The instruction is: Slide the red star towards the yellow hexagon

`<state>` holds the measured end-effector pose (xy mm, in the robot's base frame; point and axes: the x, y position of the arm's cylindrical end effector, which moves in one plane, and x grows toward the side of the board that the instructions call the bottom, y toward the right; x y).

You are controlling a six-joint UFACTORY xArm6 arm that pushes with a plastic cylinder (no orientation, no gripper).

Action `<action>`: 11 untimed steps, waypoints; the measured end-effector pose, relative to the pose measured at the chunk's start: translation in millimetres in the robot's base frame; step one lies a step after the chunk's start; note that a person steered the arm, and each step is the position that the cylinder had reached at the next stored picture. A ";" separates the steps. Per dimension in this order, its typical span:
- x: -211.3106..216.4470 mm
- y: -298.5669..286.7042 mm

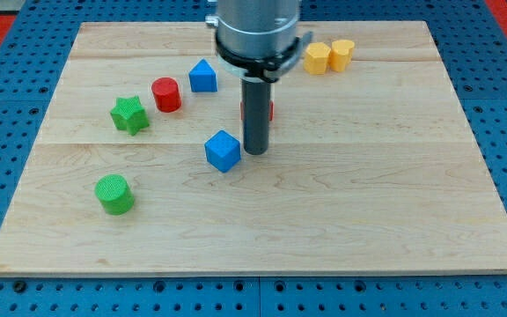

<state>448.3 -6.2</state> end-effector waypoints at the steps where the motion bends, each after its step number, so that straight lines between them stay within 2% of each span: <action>1: -10.6 -6.0; 2: -64.9 -13.9; 4: -67.7 -10.0; 5: -65.4 27.6; 7: -62.9 30.0; 8: -58.1 63.4; 9: -58.1 63.4; 10: -57.7 50.9; 11: -78.6 -7.1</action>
